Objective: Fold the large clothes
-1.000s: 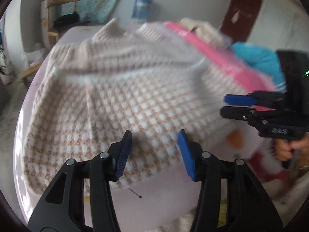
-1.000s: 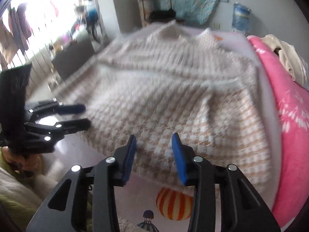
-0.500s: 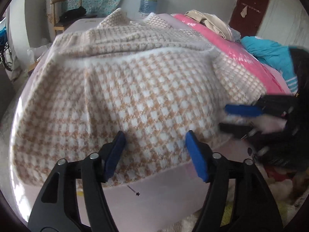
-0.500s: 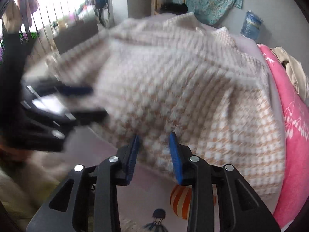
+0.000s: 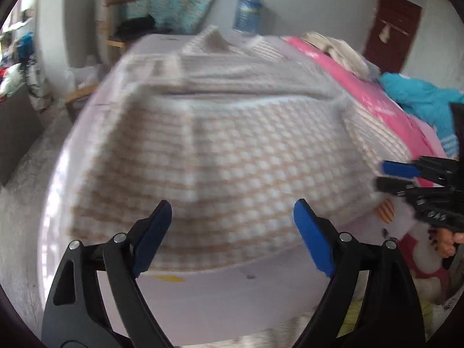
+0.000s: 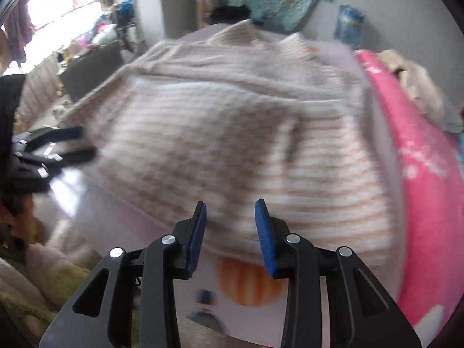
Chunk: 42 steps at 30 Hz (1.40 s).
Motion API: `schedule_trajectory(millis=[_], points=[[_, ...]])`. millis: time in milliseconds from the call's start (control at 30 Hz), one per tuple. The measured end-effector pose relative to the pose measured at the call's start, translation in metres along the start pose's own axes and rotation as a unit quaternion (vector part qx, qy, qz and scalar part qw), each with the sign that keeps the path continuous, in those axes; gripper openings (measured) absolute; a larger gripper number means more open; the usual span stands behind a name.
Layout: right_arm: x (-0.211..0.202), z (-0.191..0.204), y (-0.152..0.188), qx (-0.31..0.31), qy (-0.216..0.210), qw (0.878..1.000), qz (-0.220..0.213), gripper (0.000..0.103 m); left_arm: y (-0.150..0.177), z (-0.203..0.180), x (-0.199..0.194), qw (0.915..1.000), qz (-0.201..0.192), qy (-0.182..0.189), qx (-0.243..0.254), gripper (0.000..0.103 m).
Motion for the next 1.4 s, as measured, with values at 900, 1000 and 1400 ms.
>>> schedule_trajectory(millis=[900,1000,1400], points=[[0.039,-0.028,-0.079,0.086,-0.067,0.993,-0.034,0.044,-0.065,0.016,0.042,0.995,0.038,-0.088,-0.029,0.084],[0.076,-0.018,-0.077,0.077,-0.063,0.995,0.003,0.044,-0.056,0.016,0.069,0.9892,0.076,-0.122,-0.03,0.089],[0.09,-0.034,-0.092,0.102,-0.03,0.994,0.019,0.046,-0.059,0.017,0.067,0.9869,0.082,-0.133,-0.04,0.095]])
Point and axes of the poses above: each gripper's, at about its wrist camera, not at the fingertips, and x roughly the way its jaws point, z to its left, y to its underside, the point moved 8 cm from there along x, roughly the way its jaws point, and after that the axes turned 1 degree about -y, right-handed, at the moved point
